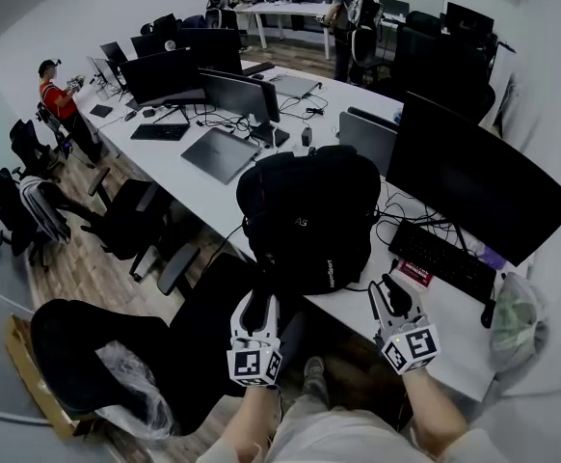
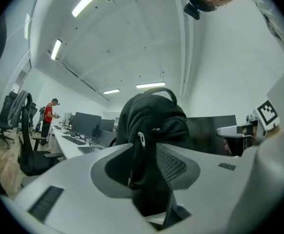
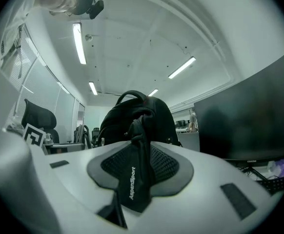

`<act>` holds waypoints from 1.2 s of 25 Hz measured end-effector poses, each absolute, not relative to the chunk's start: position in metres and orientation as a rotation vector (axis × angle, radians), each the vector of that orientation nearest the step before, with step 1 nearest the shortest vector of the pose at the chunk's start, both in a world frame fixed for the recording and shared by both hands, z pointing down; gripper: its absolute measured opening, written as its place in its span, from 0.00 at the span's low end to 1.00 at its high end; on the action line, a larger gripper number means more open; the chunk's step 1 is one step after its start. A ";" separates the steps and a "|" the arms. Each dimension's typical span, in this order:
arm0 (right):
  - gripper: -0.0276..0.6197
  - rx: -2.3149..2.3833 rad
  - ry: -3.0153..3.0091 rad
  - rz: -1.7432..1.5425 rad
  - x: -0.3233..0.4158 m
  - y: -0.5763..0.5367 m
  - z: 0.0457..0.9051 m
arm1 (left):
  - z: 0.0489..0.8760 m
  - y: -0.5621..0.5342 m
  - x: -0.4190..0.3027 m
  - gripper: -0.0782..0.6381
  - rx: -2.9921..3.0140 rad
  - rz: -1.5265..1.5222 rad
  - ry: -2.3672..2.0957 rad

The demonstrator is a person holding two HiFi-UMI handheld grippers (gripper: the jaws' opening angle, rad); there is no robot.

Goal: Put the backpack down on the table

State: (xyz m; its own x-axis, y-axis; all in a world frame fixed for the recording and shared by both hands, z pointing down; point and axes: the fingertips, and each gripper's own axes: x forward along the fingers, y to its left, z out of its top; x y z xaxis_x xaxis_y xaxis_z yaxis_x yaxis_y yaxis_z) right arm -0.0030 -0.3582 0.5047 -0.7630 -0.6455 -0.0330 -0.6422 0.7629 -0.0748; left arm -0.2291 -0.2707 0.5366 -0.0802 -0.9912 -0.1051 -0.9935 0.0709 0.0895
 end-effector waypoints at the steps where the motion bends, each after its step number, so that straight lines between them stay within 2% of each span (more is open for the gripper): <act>1: 0.23 -1.057 2.888 -0.100 0.002 -0.350 0.504 | 0.535 -0.260 -0.224 0.31 -2.116 0.207 2.286; 3: 0.23 -1.076 2.852 -0.110 0.016 -0.333 0.498 | 0.529 -0.237 -0.215 0.26 -2.097 0.190 2.291; 5: 0.15 -1.120 2.800 -0.110 0.036 -0.317 0.491 | 0.522 -0.213 -0.209 0.16 -2.082 0.189 2.296; 7: 0.08 -1.144 2.770 -0.115 0.055 -0.299 0.488 | 0.516 -0.187 -0.203 0.12 -2.093 0.201 2.289; 20: 0.07 -1.248 2.760 -0.101 0.141 -0.204 0.483 | 0.487 -0.081 -0.170 0.12 -2.120 0.151 2.240; 30: 0.08 -1.376 2.725 -0.119 0.139 -0.145 0.487 | 0.491 -0.043 -0.171 0.12 -2.314 0.233 2.151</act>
State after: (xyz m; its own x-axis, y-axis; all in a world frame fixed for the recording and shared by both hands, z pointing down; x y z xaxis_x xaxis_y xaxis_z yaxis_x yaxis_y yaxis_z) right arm 0.1390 -0.1450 0.4871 -0.5914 -0.8053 -0.0422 -0.7985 0.5921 -0.1083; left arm -0.1706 -0.0434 0.4913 0.0672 -0.9937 -0.0895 -0.9898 -0.0777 0.1191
